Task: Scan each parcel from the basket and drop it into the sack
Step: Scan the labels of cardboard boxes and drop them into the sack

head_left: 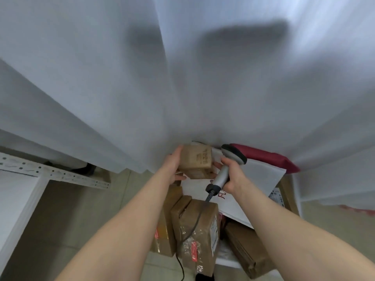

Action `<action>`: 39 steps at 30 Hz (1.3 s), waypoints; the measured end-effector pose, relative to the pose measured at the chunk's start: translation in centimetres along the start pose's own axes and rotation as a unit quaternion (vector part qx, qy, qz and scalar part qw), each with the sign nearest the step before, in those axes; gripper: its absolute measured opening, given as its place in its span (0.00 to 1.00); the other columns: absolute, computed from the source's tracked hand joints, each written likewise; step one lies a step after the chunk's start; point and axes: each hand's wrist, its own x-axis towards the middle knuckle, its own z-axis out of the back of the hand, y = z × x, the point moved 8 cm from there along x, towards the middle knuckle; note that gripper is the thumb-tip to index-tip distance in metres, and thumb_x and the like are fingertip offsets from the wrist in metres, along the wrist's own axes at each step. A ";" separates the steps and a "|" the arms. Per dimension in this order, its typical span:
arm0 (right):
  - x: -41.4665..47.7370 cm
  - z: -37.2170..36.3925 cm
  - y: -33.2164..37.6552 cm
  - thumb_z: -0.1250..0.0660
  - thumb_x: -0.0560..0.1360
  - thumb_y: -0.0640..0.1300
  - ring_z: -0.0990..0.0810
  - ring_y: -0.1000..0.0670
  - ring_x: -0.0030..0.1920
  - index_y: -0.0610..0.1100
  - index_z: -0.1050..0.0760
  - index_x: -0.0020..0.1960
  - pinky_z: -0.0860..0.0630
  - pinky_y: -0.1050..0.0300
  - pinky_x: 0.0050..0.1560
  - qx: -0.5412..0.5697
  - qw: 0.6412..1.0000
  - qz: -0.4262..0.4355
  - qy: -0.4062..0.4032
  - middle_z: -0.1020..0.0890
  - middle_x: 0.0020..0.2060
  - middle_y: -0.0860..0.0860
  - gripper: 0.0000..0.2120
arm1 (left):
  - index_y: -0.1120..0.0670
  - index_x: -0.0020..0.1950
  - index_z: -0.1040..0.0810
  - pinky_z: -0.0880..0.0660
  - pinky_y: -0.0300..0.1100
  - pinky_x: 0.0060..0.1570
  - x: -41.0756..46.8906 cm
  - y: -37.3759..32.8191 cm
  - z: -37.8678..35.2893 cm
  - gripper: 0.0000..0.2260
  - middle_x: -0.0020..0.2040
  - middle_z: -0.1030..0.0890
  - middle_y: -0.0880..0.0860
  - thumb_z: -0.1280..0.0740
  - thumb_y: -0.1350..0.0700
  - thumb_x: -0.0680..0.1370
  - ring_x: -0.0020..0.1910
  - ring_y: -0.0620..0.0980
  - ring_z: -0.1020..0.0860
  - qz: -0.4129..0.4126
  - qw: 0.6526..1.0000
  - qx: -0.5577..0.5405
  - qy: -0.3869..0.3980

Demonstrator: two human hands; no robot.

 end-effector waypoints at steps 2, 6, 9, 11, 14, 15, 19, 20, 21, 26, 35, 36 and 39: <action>-2.1 0.3 0.4 0.33 0.78 0.50 0.20 0.40 0.53 0.44 0.26 0.61 0.26 0.46 0.45 -0.018 1.000 0.014 -0.015 0.18 0.53 0.45 0.15 | 0.52 0.67 0.30 0.23 0.58 0.53 -2.3 0.6 0.3 0.27 0.62 0.25 0.56 0.42 0.35 0.76 0.61 0.59 0.26 0.017 0.998 -0.059 -0.004; -6.9 1.1 1.1 0.28 0.74 0.42 0.18 0.45 0.49 0.41 0.24 0.61 0.24 0.51 0.46 -0.078 0.996 0.049 -0.005 0.16 0.52 0.44 0.17 | 0.54 0.60 0.29 0.22 0.56 0.49 -8.0 1.0 0.8 0.21 0.50 0.22 0.57 0.41 0.38 0.79 0.49 0.59 0.21 0.024 0.991 -0.133 -0.019; -11.5 2.6 1.1 0.27 0.73 0.39 0.18 0.43 0.53 0.39 0.24 0.63 0.22 0.45 0.56 -0.102 0.993 0.063 -0.003 0.17 0.54 0.42 0.19 | 0.58 0.51 0.26 0.22 0.51 0.42 -13.4 1.5 0.4 0.14 0.46 0.21 0.59 0.35 0.47 0.78 0.43 0.56 0.21 0.031 0.988 -0.153 0.018; -14.7 3.8 1.2 0.28 0.73 0.39 0.18 0.42 0.54 0.38 0.24 0.63 0.23 0.42 0.61 -0.100 0.993 0.069 -0.001 0.16 0.53 0.42 0.19 | 0.58 0.51 0.25 0.21 0.51 0.45 -17.2 1.8 0.0 0.11 0.50 0.20 0.61 0.33 0.51 0.77 0.48 0.57 0.21 0.024 0.987 -0.146 0.055; -19.8 4.8 1.5 0.28 0.74 0.40 0.17 0.41 0.52 0.39 0.24 0.62 0.23 0.41 0.60 -0.077 0.994 0.071 0.026 0.16 0.52 0.42 0.17 | 0.56 0.54 0.23 0.23 0.56 0.54 -22.1 2.4 0.3 0.09 0.52 0.20 0.61 0.34 0.54 0.77 0.53 0.59 0.23 -0.023 0.993 -0.090 0.071; -21.4 4.9 1.6 0.28 0.74 0.40 0.16 0.41 0.51 0.39 0.24 0.61 0.22 0.41 0.60 -0.070 0.994 0.071 0.042 0.16 0.52 0.41 0.16 | 0.56 0.54 0.23 0.23 0.56 0.53 -23.6 2.6 0.5 0.09 0.53 0.19 0.61 0.34 0.55 0.77 0.54 0.58 0.23 -0.041 0.994 -0.073 0.068; -27.6 5.2 2.4 0.29 0.75 0.40 0.15 0.42 0.47 0.40 0.22 0.56 0.20 0.42 0.53 -0.070 0.990 0.084 0.087 0.15 0.49 0.42 0.11 | 0.56 0.54 0.23 0.24 0.48 0.39 -29.8 3.1 1.1 0.09 0.50 0.20 0.57 0.37 0.57 0.76 0.47 0.54 0.25 -0.100 0.991 -0.057 0.071; -29.0 5.2 2.5 0.29 0.75 0.41 0.15 0.42 0.46 0.40 0.22 0.55 0.19 0.43 0.50 -0.073 0.989 0.089 0.095 0.15 0.48 0.43 0.10 | 0.56 0.54 0.23 0.24 0.46 0.37 -31.3 3.2 1.2 0.09 0.52 0.21 0.58 0.38 0.58 0.76 0.47 0.54 0.25 -0.112 0.989 -0.057 0.077; -30.2 5.1 2.5 0.29 0.75 0.40 0.15 0.42 0.46 0.40 0.22 0.54 0.19 0.44 0.47 -0.078 0.987 0.094 0.101 0.15 0.48 0.43 0.09 | 0.56 0.55 0.23 0.24 0.46 0.36 -32.6 3.3 1.5 0.09 0.53 0.21 0.57 0.38 0.58 0.76 0.48 0.53 0.26 -0.121 0.988 -0.050 0.084; -35.5 4.6 2.0 0.27 0.72 0.37 0.15 0.40 0.49 0.39 0.23 0.59 0.20 0.39 0.55 -0.126 0.977 0.128 0.114 0.15 0.49 0.42 0.16 | 0.54 0.63 0.25 0.21 0.55 0.51 -37.8 4.2 2.9 0.15 0.59 0.20 0.54 0.32 0.55 0.76 0.58 0.56 0.23 -0.126 0.984 -0.005 0.124; -42.5 2.3 -1.1 0.31 0.76 0.40 0.24 0.52 0.29 0.39 0.25 0.53 0.24 0.59 0.34 -0.190 0.959 0.139 0.155 0.22 0.31 0.47 0.08 | 0.58 0.68 0.30 0.21 0.57 0.50 -40.4 5.8 10.1 0.18 0.54 0.20 0.57 0.35 0.61 0.78 0.49 0.56 0.20 -0.180 0.972 -0.149 0.011; -43.3 1.7 -1.9 0.31 0.76 0.40 0.25 0.52 0.29 0.39 0.25 0.53 0.24 0.59 0.32 -0.224 0.950 0.140 0.166 0.22 0.30 0.48 0.08 | 0.58 0.67 0.31 0.20 0.56 0.49 -40.8 6.1 11.0 0.17 0.54 0.20 0.57 0.36 0.61 0.79 0.47 0.55 0.20 -0.187 0.970 -0.157 0.003; -45.8 -0.4 -4.5 0.32 0.77 0.40 0.26 0.52 0.29 0.39 0.27 0.54 0.25 0.59 0.32 -0.324 0.913 0.161 0.188 0.23 0.31 0.47 0.08 | 0.56 0.68 0.31 0.20 0.54 0.48 -41.6 7.0 13.9 0.17 0.52 0.20 0.55 0.36 0.60 0.79 0.46 0.53 0.20 -0.205 0.964 -0.170 -0.019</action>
